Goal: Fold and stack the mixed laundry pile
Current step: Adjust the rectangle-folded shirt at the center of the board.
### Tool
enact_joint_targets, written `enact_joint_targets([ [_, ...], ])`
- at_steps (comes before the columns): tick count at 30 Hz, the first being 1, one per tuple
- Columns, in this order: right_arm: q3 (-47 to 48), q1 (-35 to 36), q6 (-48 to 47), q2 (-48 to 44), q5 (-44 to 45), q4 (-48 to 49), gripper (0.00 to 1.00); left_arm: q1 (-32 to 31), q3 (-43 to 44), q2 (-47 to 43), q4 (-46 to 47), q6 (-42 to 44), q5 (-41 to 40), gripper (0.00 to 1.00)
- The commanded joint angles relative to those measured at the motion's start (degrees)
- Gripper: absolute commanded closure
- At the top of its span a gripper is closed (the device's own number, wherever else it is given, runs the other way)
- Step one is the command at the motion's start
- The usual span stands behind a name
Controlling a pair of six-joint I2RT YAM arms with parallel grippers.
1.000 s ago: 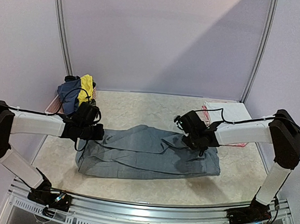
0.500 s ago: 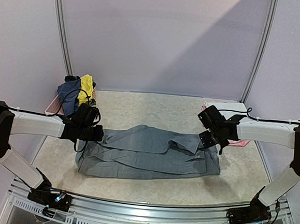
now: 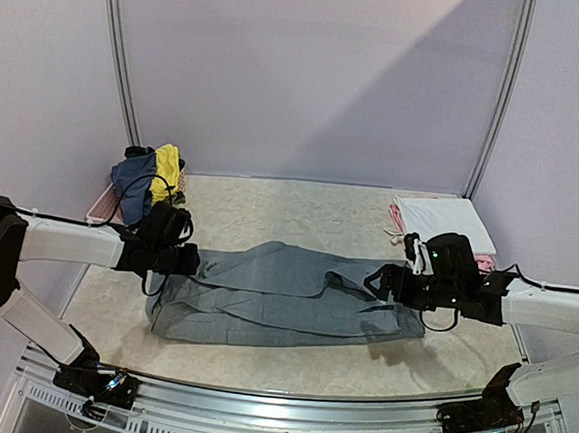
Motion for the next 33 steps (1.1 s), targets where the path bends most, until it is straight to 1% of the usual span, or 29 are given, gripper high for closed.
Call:
enact_joint_targets([
  [1, -2.51, -0.78, 10.62, -0.1, -3.56, 11.09, 0.1, 0.82, -1.17, -1.5, 1.23, -0.27, 0.65, 0.64],
  [5, -3.64, -3.06, 12.6, 1.89, -4.81, 15.16, 0.14, 0.82, -1.6, -2.26, 1.19, -0.25, 0.79, 0.64],
  [12, -4.39, -7.03, 13.24, 7.77, -7.94, 19.66, 0.18, 0.82, -1.85, -2.19, 1.23, 0.36, 0.43, 0.64],
  [19, -4.52, -10.34, 12.98, 14.41, -12.29, 25.16, 0.22, 0.95, -2.08, -0.14, 4.82, 1.88, 0.74, 0.64],
  [25, -4.24, -11.76, 13.14, 19.94, -15.13, 28.96, 0.27, 1.93, -0.63, 2.43, 4.97, 2.13, 1.75, 0.64],
  [26, -4.15, -11.79, 13.16, 20.47, -15.35, 29.25, 0.27, 2.03, -0.59, 2.49, 6.9, 2.0, 1.78, 0.64],
  [30, -3.84, -11.8, 13.11, 22.47, -16.98, 30.85, 0.33, 2.21, -0.74, 2.51, 7.35, 1.96, 1.68, 0.65],
  [33, -3.7, -11.78, 12.92, 23.01, -17.88, 31.22, 0.41, 2.3, -0.87, 2.54, 7.37, 1.99, 1.46, 0.65],
])
